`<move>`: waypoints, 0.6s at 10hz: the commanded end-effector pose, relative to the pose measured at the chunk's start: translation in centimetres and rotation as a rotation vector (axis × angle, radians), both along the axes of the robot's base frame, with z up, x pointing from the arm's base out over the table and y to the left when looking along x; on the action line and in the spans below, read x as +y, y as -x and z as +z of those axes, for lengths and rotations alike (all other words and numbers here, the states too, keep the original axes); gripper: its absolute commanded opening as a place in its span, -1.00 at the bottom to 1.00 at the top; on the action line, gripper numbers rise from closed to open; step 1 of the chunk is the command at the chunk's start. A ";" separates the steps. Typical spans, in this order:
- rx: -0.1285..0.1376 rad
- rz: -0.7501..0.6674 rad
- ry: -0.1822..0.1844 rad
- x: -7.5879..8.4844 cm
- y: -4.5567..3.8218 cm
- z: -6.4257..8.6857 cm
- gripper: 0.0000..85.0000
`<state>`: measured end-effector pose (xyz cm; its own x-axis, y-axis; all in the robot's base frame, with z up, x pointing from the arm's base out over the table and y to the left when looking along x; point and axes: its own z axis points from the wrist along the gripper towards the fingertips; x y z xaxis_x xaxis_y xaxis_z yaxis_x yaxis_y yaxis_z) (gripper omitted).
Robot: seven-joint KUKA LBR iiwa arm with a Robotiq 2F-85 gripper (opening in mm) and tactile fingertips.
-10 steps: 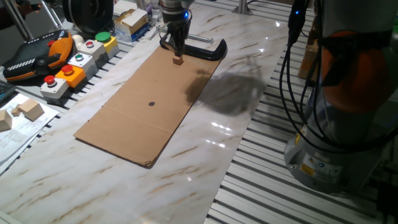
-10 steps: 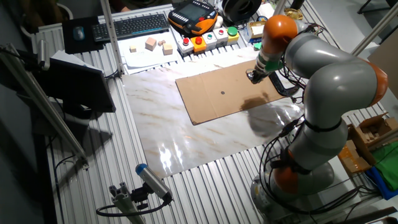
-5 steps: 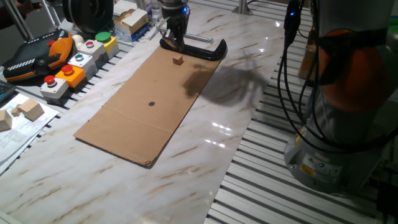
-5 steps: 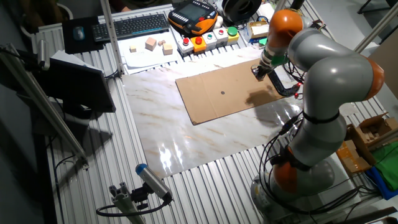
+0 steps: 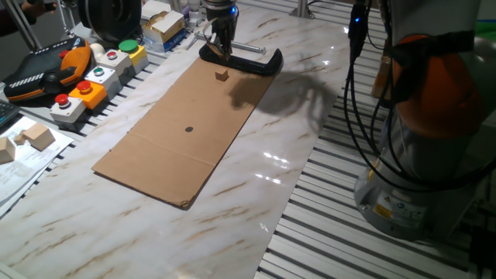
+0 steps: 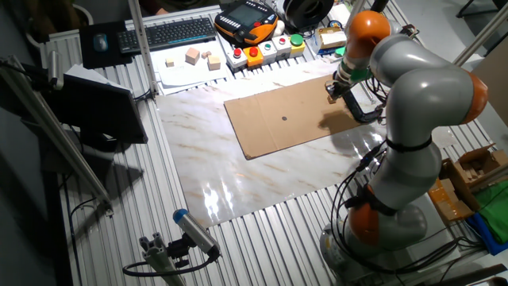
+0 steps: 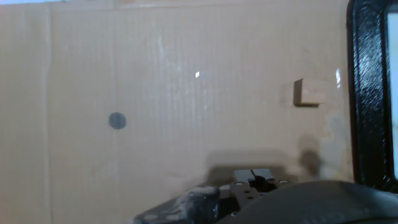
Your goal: Hold a small block with the gripper and sweep it from left to right on the table
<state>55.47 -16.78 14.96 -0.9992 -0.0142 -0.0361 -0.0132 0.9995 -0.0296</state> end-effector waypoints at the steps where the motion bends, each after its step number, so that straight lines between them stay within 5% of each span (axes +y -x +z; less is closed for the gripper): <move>1: -0.001 0.001 0.000 -0.4 -0.19 -0.3 -0.98; 6: 0.001 0.006 0.008 -2.9 -0.98 -1.3 -0.98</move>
<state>56.48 -19.76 13.67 -0.9992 -0.0208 -0.0333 -0.0196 0.9992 -0.0362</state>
